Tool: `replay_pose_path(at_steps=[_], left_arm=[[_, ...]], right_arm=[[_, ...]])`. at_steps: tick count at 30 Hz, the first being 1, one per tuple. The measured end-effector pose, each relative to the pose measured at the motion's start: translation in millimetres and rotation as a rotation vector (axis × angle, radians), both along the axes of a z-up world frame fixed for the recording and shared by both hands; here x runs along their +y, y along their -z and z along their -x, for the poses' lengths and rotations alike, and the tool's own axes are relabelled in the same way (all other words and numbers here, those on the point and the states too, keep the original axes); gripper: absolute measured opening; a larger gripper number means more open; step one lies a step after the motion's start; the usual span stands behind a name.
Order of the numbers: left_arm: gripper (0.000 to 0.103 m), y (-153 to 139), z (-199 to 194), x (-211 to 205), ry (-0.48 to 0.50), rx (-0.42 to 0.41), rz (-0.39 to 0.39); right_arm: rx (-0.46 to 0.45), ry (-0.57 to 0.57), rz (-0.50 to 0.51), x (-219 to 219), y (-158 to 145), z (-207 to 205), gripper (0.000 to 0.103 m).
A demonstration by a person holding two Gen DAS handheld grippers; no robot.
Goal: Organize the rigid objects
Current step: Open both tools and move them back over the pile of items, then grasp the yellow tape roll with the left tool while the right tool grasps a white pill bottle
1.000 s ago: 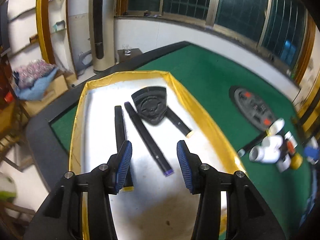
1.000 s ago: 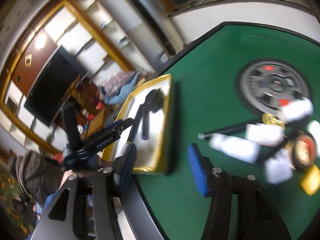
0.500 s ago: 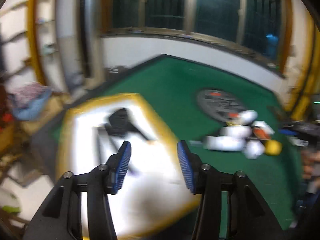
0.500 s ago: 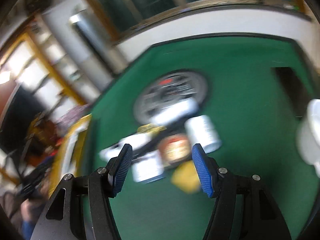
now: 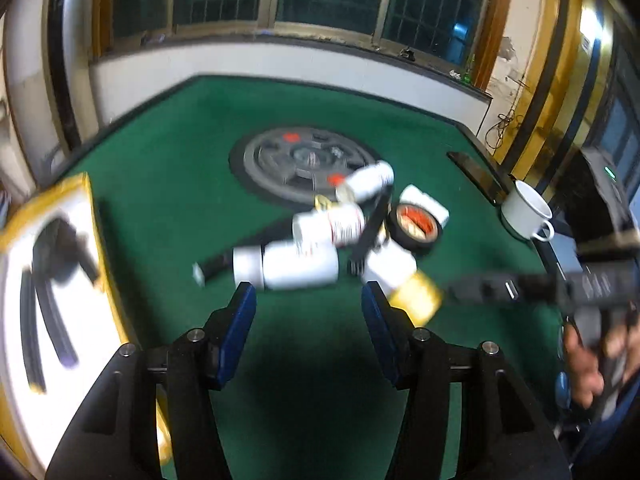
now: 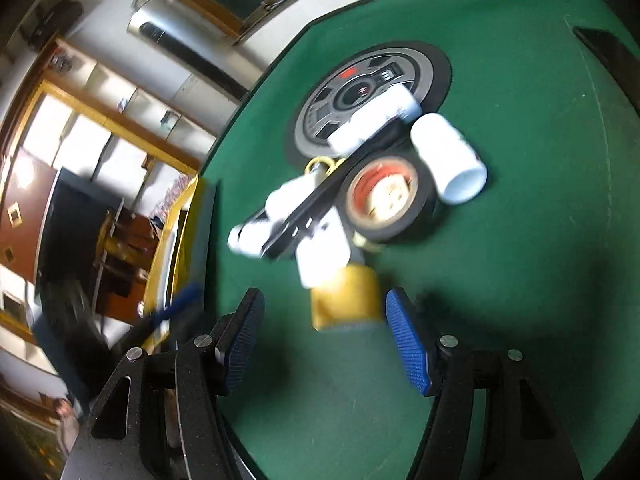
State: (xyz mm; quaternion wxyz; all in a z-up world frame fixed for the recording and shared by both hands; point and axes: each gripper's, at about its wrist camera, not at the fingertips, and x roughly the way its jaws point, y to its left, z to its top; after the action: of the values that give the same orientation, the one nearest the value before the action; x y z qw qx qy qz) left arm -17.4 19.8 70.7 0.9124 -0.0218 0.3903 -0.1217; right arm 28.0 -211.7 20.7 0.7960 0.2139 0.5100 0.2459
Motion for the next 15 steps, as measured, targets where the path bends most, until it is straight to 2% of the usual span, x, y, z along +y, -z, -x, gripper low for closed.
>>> replay_pose_path(at_steps=[5, 7, 9, 10, 13, 15], left_arm=[[0.054, 8.5, -33.7, -10.0, 0.084, -0.002, -0.115], [0.054, 17.7, -45.5, -11.5, 0.158, 0.038, -0.113], [0.054, 30.2, -59.7, -12.3, 0.177, 0.092, -0.125], [0.054, 34.8, -62.2, -11.4, 0.187, 0.122, -0.099], [0.054, 36.2, -55.4, -14.1, 0.165, 0.123, -0.103], [0.054, 36.8, -44.9, -16.5, 0.159, 0.151, -0.073]], right_arm=[[-0.071, 0.056, 0.008, -10.7, 0.7, -3.8, 0.059], [-0.087, 0.079, 0.012, -17.6, 1.6, -8.3, 0.059], [-0.090, 0.092, 0.001, -20.0, 1.4, -6.0, 0.059], [-0.090, 0.090, -0.003, -20.6, 2.0, -7.8, 0.059], [-0.095, 0.084, -0.006, -23.6, 3.3, 0.3, 0.059], [-0.100, 0.067, 0.000, -21.0, 2.0, 1.4, 0.059]])
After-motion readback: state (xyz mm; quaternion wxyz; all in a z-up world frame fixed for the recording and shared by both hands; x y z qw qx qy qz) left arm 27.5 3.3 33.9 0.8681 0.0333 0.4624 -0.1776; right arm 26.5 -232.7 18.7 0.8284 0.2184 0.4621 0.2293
